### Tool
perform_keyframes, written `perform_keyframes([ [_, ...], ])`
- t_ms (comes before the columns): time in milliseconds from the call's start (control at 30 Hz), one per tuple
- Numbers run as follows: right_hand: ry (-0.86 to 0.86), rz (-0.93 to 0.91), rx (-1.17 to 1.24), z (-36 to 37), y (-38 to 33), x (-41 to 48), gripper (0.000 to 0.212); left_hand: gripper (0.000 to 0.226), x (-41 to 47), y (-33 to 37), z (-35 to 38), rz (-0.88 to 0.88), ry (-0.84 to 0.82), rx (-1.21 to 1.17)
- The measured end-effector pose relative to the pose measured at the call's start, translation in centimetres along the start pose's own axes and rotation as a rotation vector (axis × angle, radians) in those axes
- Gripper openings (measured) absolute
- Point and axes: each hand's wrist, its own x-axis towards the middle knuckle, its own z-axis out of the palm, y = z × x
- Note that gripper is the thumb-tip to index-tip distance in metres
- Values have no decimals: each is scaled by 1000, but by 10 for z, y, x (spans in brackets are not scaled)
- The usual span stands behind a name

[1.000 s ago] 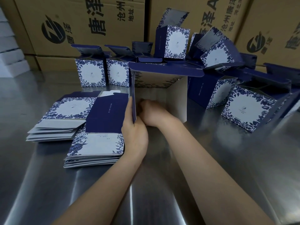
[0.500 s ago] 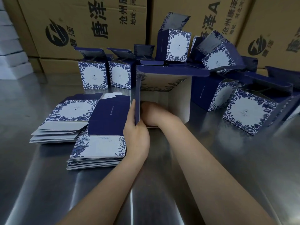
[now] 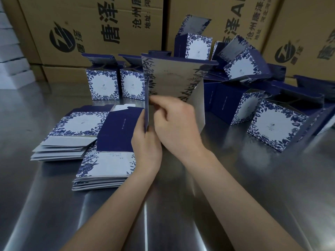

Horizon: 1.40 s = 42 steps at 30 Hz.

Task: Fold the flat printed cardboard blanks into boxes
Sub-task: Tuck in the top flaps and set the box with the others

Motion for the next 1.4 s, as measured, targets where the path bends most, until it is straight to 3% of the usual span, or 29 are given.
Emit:
perform_keyframes([
  [133,527,-374,180,-35,-8,-15,29,38,4,2,0,-55,38,-14],
  [233,697,-315,181,-60,17,-7,34,44,5,4,0,-43,40,-7],
  [300,651,-132,220,-68,38,3,36,46,4,5,1,-23,38,-21],
  [400,377,68,326,-68,61,9,47,47,3,8,1,6,34,-41],
  [500,165,123,398,-61,73,9,48,46,1,11,0,52,0,-40],
  [633,35,144,502,-57,79,15,51,56,1,9,0,155,-58,-1],
  [933,-38,280,716,-54,91,30,57,43,6,8,-3,287,-183,-56],
  [1167,-45,338,738,-52,103,30,54,54,7,7,-4,299,-288,-110],
  [1400,-46,317,773,-49,107,26,54,59,8,4,-4,273,-271,-157],
])
